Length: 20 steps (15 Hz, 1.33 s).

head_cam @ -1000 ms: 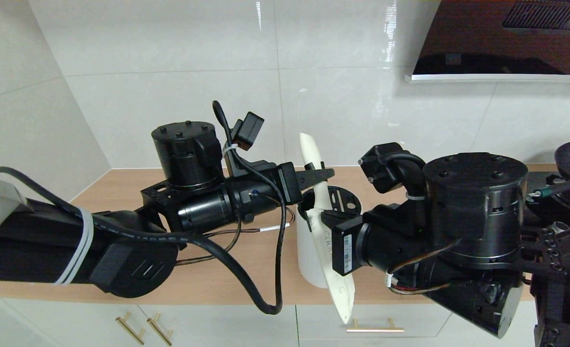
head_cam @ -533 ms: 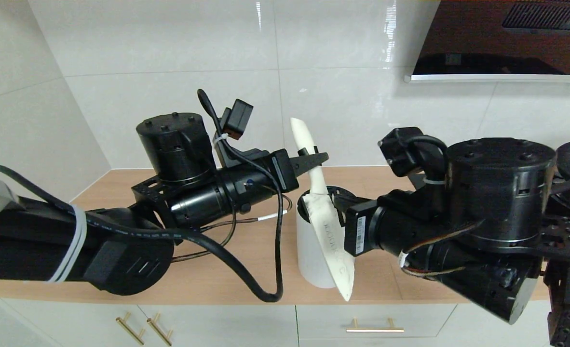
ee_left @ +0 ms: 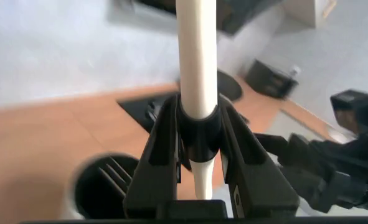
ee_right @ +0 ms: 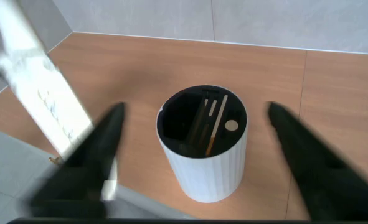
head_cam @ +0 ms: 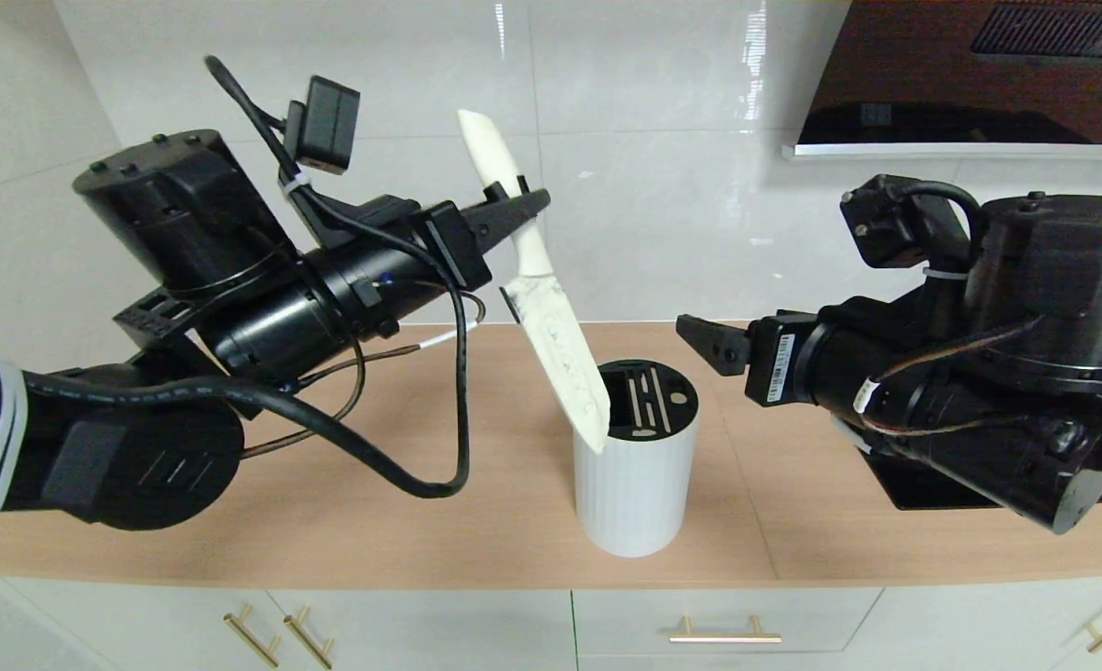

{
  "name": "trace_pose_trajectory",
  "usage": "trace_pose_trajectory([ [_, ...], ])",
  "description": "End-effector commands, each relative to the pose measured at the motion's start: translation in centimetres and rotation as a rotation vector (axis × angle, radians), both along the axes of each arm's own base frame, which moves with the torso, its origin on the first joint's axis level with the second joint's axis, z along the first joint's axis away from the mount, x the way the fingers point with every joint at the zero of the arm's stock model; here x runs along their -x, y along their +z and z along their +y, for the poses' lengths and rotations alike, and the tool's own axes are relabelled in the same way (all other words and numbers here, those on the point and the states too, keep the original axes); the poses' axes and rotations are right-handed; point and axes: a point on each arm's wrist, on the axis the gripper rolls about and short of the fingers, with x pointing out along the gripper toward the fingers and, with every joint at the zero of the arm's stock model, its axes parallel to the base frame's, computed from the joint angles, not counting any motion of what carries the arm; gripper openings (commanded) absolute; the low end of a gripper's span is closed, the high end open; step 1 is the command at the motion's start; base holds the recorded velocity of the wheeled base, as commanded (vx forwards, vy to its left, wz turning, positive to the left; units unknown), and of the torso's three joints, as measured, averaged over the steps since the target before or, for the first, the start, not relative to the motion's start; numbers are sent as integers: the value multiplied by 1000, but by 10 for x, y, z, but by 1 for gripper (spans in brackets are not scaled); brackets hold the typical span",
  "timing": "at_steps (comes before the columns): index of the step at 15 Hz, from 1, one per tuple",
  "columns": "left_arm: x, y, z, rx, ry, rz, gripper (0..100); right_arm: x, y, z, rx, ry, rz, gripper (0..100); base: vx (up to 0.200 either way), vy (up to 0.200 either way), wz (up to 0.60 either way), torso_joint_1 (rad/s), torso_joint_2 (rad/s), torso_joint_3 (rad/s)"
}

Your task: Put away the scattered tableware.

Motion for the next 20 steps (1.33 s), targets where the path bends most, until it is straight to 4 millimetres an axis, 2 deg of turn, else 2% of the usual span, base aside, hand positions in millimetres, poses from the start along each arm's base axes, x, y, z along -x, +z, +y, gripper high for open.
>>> trace_pose_trajectory([
  [1, -4, -2, 1, -25, 33, -91, 0, -1, -1, -2, 1, -9, 2, 100, 0, 0, 0, 0, 0, 0],
  [6, -15, -24, -22, -85, 24, -199, 0, -5, -5, -4, 13, -22, 13, 100, 0, 0, 0, 0, 0, 0],
  [10, -18, -46, -49, -127, -8, -277, 0, -11, -8, -8, 40, -45, 11, 100, 0, 0, 0, 0, 0, 0],
  [12, -19, -41, -52, -119, -10, -297, 0, -12, -8, -9, 42, -51, 10, 100, 0, 0, 0, 0, 0, 0],
  [14, -30, -29, -57, -92, 3, -345, 0, -15, -10, -11, 47, -61, 16, 100, 0, 0, 0, 0, 0, 0],
  [20, -30, -42, -51, -149, 25, -330, 0, -18, -8, -15, 43, -80, 10, 100, 0, 0, 0, 0, 0, 0],
])
